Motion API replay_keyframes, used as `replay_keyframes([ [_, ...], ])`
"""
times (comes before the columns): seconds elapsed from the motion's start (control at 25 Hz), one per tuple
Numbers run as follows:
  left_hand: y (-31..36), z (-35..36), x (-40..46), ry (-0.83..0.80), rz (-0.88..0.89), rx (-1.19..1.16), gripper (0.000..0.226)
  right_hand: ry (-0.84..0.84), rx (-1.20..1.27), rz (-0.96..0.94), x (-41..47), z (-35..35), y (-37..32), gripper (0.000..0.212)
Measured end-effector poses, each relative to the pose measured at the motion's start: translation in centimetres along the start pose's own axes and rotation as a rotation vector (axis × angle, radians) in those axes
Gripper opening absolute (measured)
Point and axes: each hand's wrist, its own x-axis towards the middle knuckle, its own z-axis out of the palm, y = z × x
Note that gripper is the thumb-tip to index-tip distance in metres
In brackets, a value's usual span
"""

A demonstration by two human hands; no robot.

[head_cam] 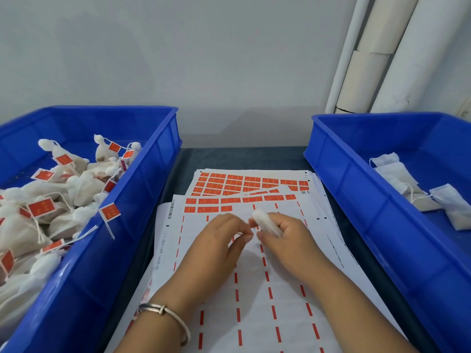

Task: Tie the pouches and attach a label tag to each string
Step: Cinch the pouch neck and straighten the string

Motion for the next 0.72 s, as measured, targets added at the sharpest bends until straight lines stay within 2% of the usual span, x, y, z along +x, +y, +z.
replay_keyframes([
  [0.12, 0.0, 0.1, -0.1, 0.067, 0.066, -0.014, 0.018, -0.17, -0.115, -0.066, -0.3, 0.9, 0.1, 0.011],
  [0.24, 0.0, 0.3, -0.2, 0.081, -0.018, -0.116, 0.029, -0.227, -0.085, -0.087, -0.6, 1.2, -0.1, 0.017],
  [0.36, -0.1, 0.6, -0.1, 0.094, -0.136, -0.171, 0.026, -0.22, -0.043, -0.115, -0.7, 1.2, 0.0, 0.022],
  [0.44, 0.0, 0.6, 0.0, 0.116, -0.166, -0.217, 0.024, -0.178, -0.041, -0.143, -0.7, 1.4, 0.1, 0.019],
  [0.6, 0.1, 0.7, 0.1, 0.114, -0.254, -0.373, 0.019, -0.15, -0.007, -0.191, -0.7, 1.3, 0.3, 0.029],
  [0.72, 0.0, 0.7, 0.3, 0.111, -0.331, -0.498, 0.017, -0.122, -0.011, -0.22, -0.6, 1.2, 0.3, 0.024],
])
